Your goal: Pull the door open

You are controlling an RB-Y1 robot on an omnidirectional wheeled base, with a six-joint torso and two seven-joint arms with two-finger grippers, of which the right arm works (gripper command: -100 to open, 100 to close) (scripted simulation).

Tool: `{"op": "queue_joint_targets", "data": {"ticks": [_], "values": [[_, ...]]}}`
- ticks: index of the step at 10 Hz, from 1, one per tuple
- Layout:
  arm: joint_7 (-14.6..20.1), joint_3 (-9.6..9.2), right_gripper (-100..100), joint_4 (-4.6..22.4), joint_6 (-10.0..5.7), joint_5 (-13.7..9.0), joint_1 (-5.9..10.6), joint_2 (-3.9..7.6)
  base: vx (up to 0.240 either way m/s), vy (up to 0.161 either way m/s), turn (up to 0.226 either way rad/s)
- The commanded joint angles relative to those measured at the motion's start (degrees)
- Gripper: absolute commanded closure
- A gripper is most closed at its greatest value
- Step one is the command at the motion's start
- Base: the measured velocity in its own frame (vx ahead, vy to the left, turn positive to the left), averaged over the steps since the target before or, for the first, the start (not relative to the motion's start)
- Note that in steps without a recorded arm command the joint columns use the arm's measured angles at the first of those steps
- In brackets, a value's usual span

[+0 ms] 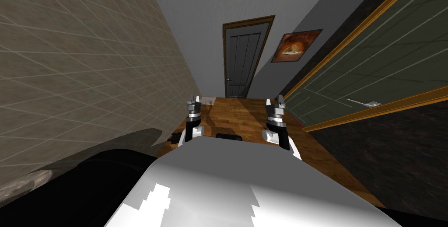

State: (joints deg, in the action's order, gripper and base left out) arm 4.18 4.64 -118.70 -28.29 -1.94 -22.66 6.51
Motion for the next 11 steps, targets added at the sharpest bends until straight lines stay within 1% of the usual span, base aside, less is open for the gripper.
{"op": "queue_joint_targets", "data": {"ticks": [1, 3, 6, 9, 11], "values": [[-0.16, 0.05, -100, 1.76, -0.25, 0.16, 0.89, 0.24, 0.0, -0.167, -0.096], [-0.27, 0.18, -100, 3.94, -0.71, 0.3, 1.74, 0.61, 0.008, -0.148, -0.133], [-0.43, 0.36, -100, 6.94, -1.35, 0.49, 2.92, 1.02, 0.076, -0.129, -0.118], [-0.6, 0.56, -100, 10.25, -2.06, 0.71, 4.22, 1.47, 0.115, -0.138, -0.144], [-0.71, 0.7, -100, 12.55, -2.55, 0.85, 5.12, 1.7, 0.135, -0.097, -0.118]]}}
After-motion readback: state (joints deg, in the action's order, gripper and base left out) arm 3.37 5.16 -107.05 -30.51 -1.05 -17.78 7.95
